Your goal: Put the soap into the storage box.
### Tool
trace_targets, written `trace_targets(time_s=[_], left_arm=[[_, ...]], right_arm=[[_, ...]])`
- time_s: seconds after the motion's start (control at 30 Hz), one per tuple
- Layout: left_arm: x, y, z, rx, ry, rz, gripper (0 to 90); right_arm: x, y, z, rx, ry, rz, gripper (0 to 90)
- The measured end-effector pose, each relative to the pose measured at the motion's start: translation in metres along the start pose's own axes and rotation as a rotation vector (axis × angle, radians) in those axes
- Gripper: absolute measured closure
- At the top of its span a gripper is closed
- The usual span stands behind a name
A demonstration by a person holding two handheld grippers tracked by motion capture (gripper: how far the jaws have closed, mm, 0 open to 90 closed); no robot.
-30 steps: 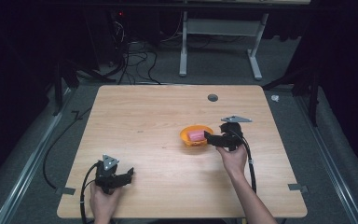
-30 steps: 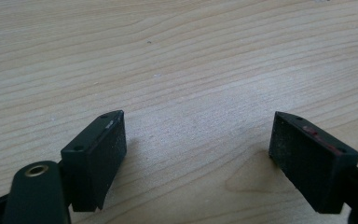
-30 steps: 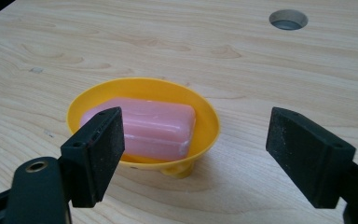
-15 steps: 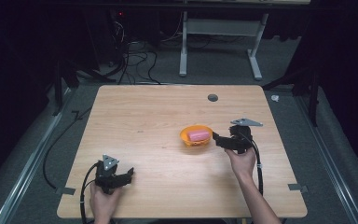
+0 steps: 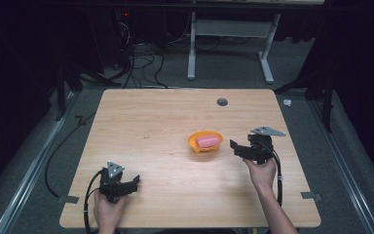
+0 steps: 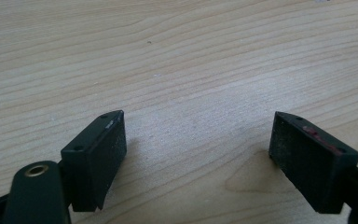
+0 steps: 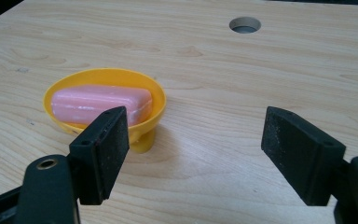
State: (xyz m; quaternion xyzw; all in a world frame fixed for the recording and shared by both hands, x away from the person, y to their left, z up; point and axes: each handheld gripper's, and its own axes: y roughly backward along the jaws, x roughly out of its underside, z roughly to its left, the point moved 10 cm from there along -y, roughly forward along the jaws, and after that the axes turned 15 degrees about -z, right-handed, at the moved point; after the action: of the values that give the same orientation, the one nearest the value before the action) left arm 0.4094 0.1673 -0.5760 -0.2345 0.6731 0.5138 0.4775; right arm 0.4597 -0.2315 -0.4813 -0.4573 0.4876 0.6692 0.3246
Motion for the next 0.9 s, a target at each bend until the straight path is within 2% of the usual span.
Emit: trace_targets(time_s=[0.47, 0.9], left_arm=[[0.000, 0.000, 0.000, 0.000, 0.000, 0.000, 19.3], [0.000, 0.000, 0.000, 0.000, 0.000, 0.000, 19.2]], right_arm=[[0.005, 0.017, -0.015, 0.013, -0.001, -0.014, 24.7], [0.013, 0.031, -0.028, 0.025, -0.033, -0.023, 25.2]])
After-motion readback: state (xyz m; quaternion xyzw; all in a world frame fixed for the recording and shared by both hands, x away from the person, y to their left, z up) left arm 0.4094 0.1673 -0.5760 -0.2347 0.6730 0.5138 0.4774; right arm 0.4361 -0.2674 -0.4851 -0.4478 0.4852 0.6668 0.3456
